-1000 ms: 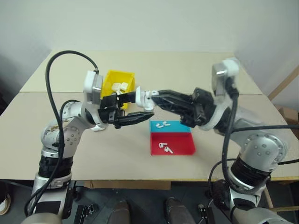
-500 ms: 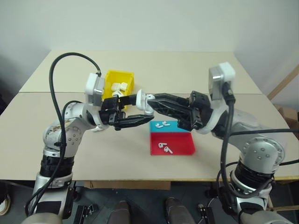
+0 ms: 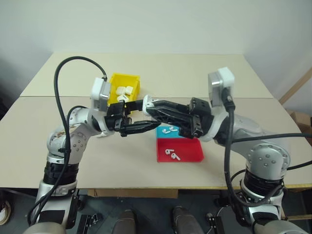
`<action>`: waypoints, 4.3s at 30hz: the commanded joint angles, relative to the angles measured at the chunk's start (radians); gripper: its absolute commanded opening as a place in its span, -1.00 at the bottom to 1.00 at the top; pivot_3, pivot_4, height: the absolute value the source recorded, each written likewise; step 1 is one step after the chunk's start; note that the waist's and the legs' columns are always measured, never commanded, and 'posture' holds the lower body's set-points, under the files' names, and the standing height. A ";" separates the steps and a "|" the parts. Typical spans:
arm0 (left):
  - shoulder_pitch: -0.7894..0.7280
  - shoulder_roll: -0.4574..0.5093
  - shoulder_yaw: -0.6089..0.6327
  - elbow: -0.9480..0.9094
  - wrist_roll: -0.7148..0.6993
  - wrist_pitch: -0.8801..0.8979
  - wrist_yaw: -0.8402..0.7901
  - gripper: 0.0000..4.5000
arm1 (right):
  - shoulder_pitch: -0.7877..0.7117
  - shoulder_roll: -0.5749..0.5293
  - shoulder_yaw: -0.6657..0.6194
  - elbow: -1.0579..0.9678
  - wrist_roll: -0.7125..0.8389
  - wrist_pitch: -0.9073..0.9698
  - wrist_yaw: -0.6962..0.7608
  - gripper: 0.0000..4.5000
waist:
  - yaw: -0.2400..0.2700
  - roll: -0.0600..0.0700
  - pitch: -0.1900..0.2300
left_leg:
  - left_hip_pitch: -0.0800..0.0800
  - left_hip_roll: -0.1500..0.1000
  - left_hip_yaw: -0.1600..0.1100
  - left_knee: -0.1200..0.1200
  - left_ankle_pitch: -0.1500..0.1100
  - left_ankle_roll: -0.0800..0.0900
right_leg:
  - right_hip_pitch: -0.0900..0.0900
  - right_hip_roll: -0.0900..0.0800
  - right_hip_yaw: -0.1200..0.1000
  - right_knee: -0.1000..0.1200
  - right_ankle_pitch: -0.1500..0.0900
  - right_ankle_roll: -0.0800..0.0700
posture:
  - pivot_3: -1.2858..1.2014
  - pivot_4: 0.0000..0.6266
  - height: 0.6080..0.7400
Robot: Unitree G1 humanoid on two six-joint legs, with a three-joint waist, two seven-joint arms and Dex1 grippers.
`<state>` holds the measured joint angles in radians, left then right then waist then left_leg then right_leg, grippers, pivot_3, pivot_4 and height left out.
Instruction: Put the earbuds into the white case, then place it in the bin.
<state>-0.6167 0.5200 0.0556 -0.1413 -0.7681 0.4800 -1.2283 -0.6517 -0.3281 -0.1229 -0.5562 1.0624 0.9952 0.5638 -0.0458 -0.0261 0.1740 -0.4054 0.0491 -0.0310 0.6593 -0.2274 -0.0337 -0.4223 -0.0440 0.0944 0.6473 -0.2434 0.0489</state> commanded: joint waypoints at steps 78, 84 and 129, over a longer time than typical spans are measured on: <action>-0.064 -0.021 -0.023 0.047 0.030 -0.053 -0.056 0.24 | -0.169 -0.637 0.088 0.254 -0.167 -0.226 0.434 0.14 | -0.003 0.000 0.000 | 0.001 0.000 0.001 0.000 0.000 0.000 | 0.000 0.000 0.001 -0.001 -0.001 0.001 | 0.03 -0.52 1.00; -0.071 -0.043 -0.048 0.075 0.049 -0.070 -0.080 0.24 | -0.466 -0.581 0.277 0.509 -0.430 -0.408 0.688 -0.77 | -0.005 0.000 0.001 | 0.000 0.000 0.002 0.000 0.000 0.000 | -0.001 0.000 0.002 -0.002 0.000 0.000 | 0.03 -0.52 1.00; -0.018 -0.016 0.069 0.061 0.101 -0.123 0.065 0.24 | -0.117 -0.490 -0.047 0.173 -0.319 -0.082 0.431 -0.99 | 0.019 0.002 0.002 | 0.000 0.000 0.000 0.001 0.000 0.000 | 0.000 -0.001 0.000 0.000 0.000 0.000 | 0.03 -0.52 1.00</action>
<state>-0.6322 0.4936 0.0884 -0.0428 -0.6685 0.3753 -1.1973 -0.7717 -0.8243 -0.0919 -0.3054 0.6577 0.8153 1.0745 -0.0269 -0.0240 0.1760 -0.4057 0.0488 -0.0301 0.6603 -0.2275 -0.0336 -0.4228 -0.0445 0.0952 0.6478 -0.2434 0.0488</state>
